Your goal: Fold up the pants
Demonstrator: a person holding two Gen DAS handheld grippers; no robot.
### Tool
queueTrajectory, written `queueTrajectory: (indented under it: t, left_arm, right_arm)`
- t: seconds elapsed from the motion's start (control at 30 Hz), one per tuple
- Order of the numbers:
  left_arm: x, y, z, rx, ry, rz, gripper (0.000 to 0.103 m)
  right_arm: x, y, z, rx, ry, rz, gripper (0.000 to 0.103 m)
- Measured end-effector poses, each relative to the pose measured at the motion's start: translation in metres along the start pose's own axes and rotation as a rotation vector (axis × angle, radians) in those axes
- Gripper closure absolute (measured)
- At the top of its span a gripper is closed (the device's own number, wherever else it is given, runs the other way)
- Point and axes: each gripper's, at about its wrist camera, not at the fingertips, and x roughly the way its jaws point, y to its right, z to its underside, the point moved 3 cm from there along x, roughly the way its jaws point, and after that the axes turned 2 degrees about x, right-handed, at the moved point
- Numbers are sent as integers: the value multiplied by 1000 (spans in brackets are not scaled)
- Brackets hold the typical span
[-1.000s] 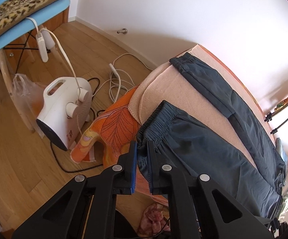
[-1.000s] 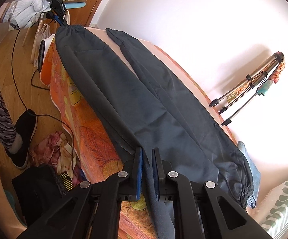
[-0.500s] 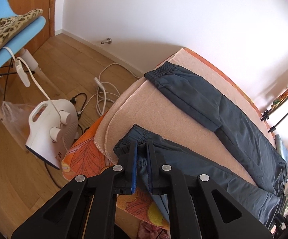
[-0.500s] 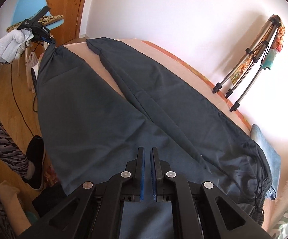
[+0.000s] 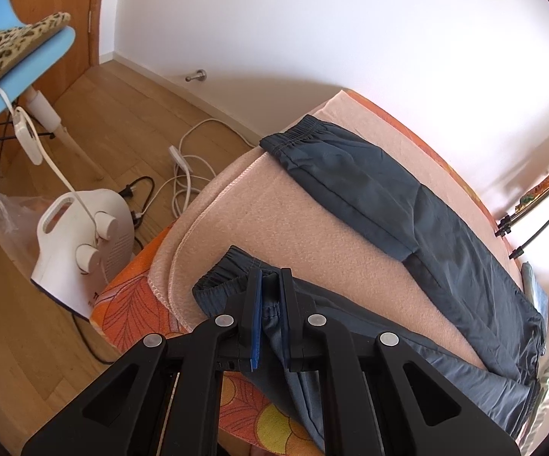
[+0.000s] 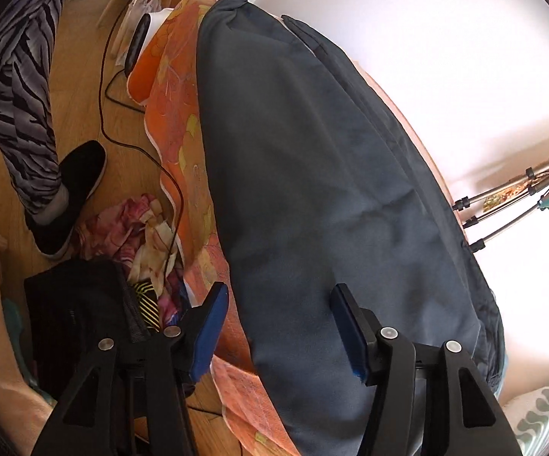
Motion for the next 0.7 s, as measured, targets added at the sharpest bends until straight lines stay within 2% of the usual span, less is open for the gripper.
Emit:
queueTrajectory:
  t: [0.03, 0.1, 0.2, 0.4, 0.53, 0.7]
  left_arm:
    - [-3, 0, -1, 0, 6, 6, 96]
    - [-7, 0, -3, -6, 15, 15, 96]
    - [-13, 1, -5, -1, 33, 25, 96]
    - [-22, 2, -16, -28, 58, 58, 96]
    - [-31, 15, -28, 7, 97, 60, 96]
    - [-20, 34, -54, 22, 104, 59, 96]
  right_arm:
    - [-2, 7, -2, 29, -2, -15, 80]
    - [-10, 25, -4, 108, 10, -76, 95]
    - [-20, 45, -10, 172, 25, -98, 101]
    - [-31, 91, -30, 217, 43, -16, 103]
    - [-33, 134, -48, 231, 64, 69, 103]
    - [-14, 191, -72, 245, 71, 139, 103]
